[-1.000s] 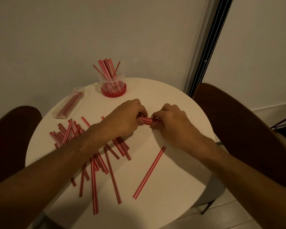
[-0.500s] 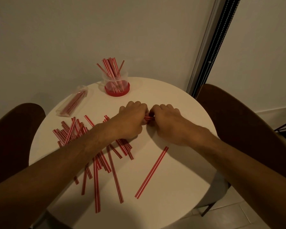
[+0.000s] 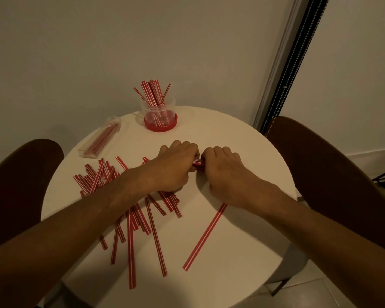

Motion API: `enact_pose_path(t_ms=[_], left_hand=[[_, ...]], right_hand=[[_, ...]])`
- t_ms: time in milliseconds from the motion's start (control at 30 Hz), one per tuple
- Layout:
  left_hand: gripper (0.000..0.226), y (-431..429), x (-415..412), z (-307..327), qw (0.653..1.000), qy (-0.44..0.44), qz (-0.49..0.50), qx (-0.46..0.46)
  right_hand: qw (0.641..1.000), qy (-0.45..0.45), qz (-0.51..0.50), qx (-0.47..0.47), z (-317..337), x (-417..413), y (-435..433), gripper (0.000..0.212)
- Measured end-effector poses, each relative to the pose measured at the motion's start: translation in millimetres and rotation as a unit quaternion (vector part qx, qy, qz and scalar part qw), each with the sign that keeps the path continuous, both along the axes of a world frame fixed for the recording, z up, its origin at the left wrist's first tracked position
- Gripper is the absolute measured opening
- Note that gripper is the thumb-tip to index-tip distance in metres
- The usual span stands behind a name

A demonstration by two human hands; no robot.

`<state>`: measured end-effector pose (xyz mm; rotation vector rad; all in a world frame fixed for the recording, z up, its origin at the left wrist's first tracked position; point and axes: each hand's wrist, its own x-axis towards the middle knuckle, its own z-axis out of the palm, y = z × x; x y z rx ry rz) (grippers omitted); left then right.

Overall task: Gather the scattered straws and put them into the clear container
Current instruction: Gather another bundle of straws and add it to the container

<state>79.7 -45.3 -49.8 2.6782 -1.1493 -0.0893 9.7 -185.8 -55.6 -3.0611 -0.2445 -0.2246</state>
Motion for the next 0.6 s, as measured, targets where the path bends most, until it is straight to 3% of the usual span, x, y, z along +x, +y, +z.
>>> enact_pose_path(t_ms=[300,400,600], left_hand=[[0.012,6,3,7,0.999,-0.023,-0.007,0.030],[0.009,10,6,13,1.000,0.002,-0.011,0.022],[0.023,13,13,29,0.998,0.056,0.004,-0.033]], right_hand=[[1.000,-0.008,-0.006,-0.003,-1,2,-3,0.017],[1.000,-0.008,0.013,0.007,5,4,-8,0.019],[0.997,-0.012,0.077,0.003,19,16,-15,0.014]])
